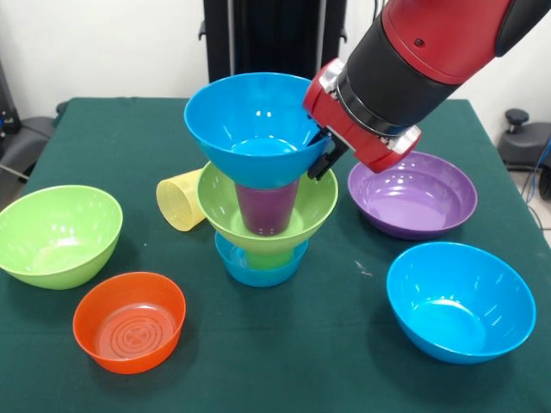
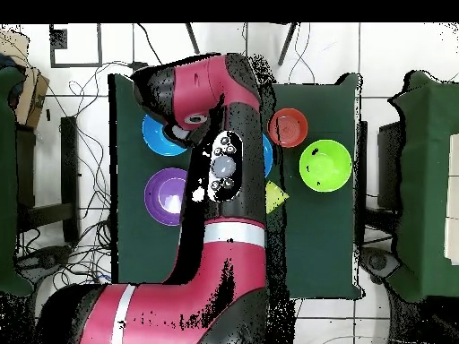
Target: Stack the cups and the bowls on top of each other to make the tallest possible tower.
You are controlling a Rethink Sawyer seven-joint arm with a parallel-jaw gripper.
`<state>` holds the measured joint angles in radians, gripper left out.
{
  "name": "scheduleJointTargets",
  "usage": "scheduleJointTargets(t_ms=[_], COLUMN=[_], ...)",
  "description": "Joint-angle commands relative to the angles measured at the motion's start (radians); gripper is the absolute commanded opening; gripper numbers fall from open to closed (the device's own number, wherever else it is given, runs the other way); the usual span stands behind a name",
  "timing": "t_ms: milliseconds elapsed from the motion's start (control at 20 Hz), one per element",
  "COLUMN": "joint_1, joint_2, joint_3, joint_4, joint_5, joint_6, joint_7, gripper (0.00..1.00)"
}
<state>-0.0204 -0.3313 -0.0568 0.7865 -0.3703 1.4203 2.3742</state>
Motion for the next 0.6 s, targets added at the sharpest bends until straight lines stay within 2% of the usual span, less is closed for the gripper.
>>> scheduleJointTargets(t_ms=[50,600], joint_1=[0.017,0.016], joint_2=[0.001,-0.001], joint_3=[0.055,0.056], joint_4=[-0.021,-0.019], joint_5=[0.005,0.007], joint_6=[0.038,0.036], joint_7=[-0.052,-0.059], gripper=[0.00,0.00])
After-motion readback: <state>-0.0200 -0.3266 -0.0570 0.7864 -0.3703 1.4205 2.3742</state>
